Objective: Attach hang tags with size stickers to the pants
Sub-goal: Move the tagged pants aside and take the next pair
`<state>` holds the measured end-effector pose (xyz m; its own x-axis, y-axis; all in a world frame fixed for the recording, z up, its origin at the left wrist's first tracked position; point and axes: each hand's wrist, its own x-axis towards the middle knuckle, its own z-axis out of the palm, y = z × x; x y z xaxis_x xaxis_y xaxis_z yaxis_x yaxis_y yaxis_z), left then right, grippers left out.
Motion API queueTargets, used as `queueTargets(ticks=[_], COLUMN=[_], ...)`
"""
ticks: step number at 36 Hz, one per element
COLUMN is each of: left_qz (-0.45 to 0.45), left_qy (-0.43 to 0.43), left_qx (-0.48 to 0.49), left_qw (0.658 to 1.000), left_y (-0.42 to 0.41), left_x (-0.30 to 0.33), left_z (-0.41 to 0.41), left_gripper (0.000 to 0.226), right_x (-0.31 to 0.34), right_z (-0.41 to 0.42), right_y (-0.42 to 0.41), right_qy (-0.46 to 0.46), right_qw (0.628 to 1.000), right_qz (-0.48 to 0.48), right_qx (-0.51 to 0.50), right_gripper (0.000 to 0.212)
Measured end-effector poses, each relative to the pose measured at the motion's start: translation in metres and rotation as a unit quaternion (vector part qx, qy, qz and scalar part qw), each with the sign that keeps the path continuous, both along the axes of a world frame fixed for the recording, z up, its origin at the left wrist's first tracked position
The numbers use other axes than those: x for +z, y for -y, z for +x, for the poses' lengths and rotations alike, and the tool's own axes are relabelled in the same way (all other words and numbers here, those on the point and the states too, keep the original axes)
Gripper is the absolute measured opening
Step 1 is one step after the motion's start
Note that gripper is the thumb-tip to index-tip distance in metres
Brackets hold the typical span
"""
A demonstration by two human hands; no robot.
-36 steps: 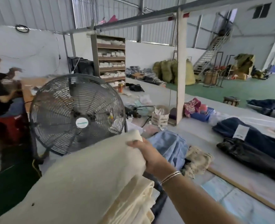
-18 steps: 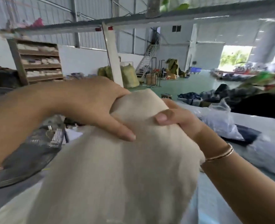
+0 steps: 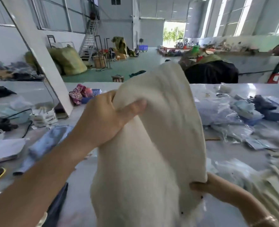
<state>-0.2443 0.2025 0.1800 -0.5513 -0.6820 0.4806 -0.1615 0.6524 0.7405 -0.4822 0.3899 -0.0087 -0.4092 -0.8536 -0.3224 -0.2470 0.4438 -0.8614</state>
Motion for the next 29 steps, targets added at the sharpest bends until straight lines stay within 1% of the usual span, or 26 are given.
queueTargets(ticks=[2,3,4,5,7,8,9,11,13,14,15,16,17,19,20,22,23,25,26,27,28,29], left_qz=[0.034,0.051,0.059,0.059,0.070,0.096,0.131,0.197,0.240,0.252,0.254,0.254,0.249,0.240,0.234,0.219,0.204,0.138,0.107,0.068,0.038,0.014], left_qy=[0.040,0.069,0.119,0.184,0.326,0.376,0.405,0.441,0.480,0.494,0.500,0.503,0.492,0.465,0.452,0.437,0.445,0.480,0.476,0.457,0.445,0.445], left_qx=[0.027,0.029,0.032,0.036,0.048,0.034,0.008,-0.026,-0.023,-0.010,0.011,0.044,0.083,0.163,0.196,0.237,0.243,0.234,0.218,0.192,0.160,0.125], left_qw=[0.998,0.996,0.991,0.980,0.941,0.921,0.905,0.875,0.844,0.832,0.828,0.825,0.830,0.836,0.838,0.840,0.837,0.834,0.845,0.866,0.880,0.887], left_y=[0.025,0.036,0.048,0.058,0.072,0.077,0.081,0.084,0.086,0.086,0.085,0.083,0.081,0.075,0.071,0.065,0.062,0.057,0.054,0.049,0.042,0.032], left_x=[-0.010,-0.016,-0.027,-0.040,-0.081,-0.106,-0.134,-0.187,-0.238,-0.261,-0.282,-0.303,-0.321,-0.346,-0.354,-0.363,-0.367,-0.368,-0.368,-0.370,-0.370,-0.373], left_z=[0.011,0.018,0.027,0.034,0.045,0.050,0.053,0.055,0.054,0.054,0.052,0.053,0.054,0.059,0.061,0.063,0.062,0.056,0.051,0.045,0.038,0.032], left_gripper=[0.043,0.041,0.042,0.046,0.052,0.054,0.050,0.040,0.040,0.039,0.036,0.032,0.030,0.024,0.019,0.009,0.015,0.034,0.038,0.037,0.033,0.033], right_x=[0.012,0.021,0.031,0.038,0.054,0.060,0.061,0.049,0.016,-0.006,-0.029,-0.054,-0.077,-0.123,-0.141,-0.164,-0.171,-0.177,-0.177,-0.178,-0.179,-0.179], right_z=[-0.018,-0.028,-0.037,-0.048,-0.065,-0.071,-0.075,-0.075,-0.071,-0.067,-0.062,-0.056,-0.048,-0.031,-0.022,-0.004,0.002,0.008,0.007,0.006,0.003,0.001], right_y=[-0.020,-0.029,-0.038,-0.041,-0.038,-0.031,-0.021,0.006,0.036,0.049,0.061,0.070,0.076,0.080,0.079,0.072,0.065,0.045,0.032,0.018,0.002,-0.014], right_qy=[-0.006,-0.002,0.001,0.008,0.006,0.007,-0.009,-0.069,-0.150,-0.193,-0.231,-0.262,-0.298,-0.377,-0.399,-0.402,-0.391,-0.371,-0.356,-0.333,-0.306,-0.283], right_qw=[0.999,0.999,0.999,0.999,0.997,0.993,0.987,0.962,0.920,0.895,0.876,0.863,0.857,0.852,0.855,0.874,0.886,0.910,0.924,0.935,0.939,0.935], right_qz=[0.033,0.038,0.050,0.051,0.079,0.111,0.146,0.234,0.312,0.342,0.362,0.370,0.361,0.324,0.303,0.255,0.231,0.179,0.140,0.099,0.065,0.049], right_qx=[0.015,0.011,0.010,-0.003,0.008,0.035,0.068,0.126,0.185,0.209,0.221,0.223,0.214,0.163,0.134,0.101,0.092,0.043,-0.006,-0.069,-0.140,-0.206], right_gripper=[0.008,0.021,0.034,0.039,0.038,0.040,0.040,0.039,0.036,0.034,0.032,0.031,0.029,0.033,0.039,0.051,0.054,0.052,0.048,0.043,0.037,0.032])
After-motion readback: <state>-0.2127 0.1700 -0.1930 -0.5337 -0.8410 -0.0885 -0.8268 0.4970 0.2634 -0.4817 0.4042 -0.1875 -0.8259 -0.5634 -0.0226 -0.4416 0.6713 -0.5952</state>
